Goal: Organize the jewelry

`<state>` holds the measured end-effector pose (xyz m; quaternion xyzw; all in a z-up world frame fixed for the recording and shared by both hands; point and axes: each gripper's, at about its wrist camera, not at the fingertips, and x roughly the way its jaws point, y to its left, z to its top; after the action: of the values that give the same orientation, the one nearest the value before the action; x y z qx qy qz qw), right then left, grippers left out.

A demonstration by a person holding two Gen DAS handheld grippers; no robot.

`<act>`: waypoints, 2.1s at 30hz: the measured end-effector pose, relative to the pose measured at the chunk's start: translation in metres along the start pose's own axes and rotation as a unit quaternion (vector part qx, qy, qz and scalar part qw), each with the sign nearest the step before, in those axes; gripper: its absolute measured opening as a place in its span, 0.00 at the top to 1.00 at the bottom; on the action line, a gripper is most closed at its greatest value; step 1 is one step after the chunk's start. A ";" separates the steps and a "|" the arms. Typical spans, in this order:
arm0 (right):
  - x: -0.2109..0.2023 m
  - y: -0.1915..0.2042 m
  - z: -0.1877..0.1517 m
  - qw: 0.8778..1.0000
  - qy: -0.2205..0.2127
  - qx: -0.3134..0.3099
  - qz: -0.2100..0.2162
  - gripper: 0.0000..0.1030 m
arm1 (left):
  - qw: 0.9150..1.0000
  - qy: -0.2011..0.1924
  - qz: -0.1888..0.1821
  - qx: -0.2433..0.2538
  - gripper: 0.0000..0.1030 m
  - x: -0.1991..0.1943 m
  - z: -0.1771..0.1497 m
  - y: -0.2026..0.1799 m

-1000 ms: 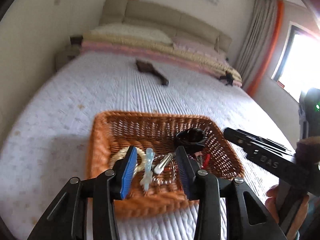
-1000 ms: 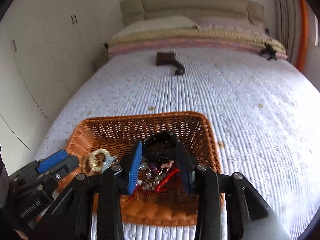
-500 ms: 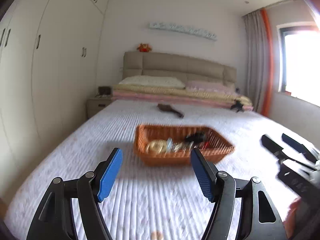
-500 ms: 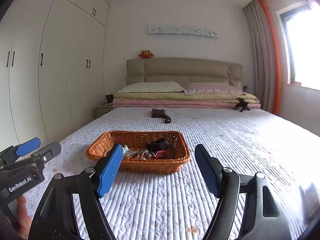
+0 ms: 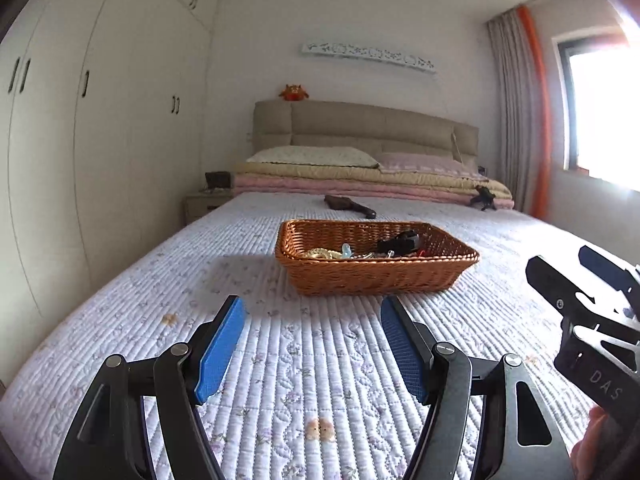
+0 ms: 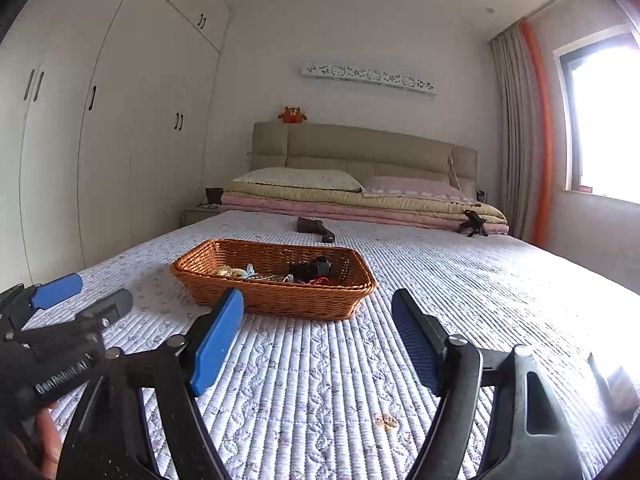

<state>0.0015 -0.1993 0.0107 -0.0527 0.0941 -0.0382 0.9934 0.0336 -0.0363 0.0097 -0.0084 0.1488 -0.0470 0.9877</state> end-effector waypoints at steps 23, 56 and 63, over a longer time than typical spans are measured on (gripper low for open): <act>0.028 -0.021 -0.010 0.996 0.071 0.046 0.014 0.16 | 0.999 0.021 0.023 0.018 0.30 0.007 -0.006 -0.007; 0.031 -0.021 -0.012 0.996 0.078 0.047 0.018 0.16 | 0.999 0.018 0.029 0.022 0.30 0.005 -0.005 -0.009; 0.031 -0.019 -0.012 0.996 0.079 0.047 0.018 0.16 | 0.999 0.019 0.032 0.021 0.29 0.005 -0.006 -0.008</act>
<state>0.0286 -0.2221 -0.0044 -0.0015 0.1708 -0.0286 0.9849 0.0358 -0.0450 0.0028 0.0178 0.1663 -0.0186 0.9857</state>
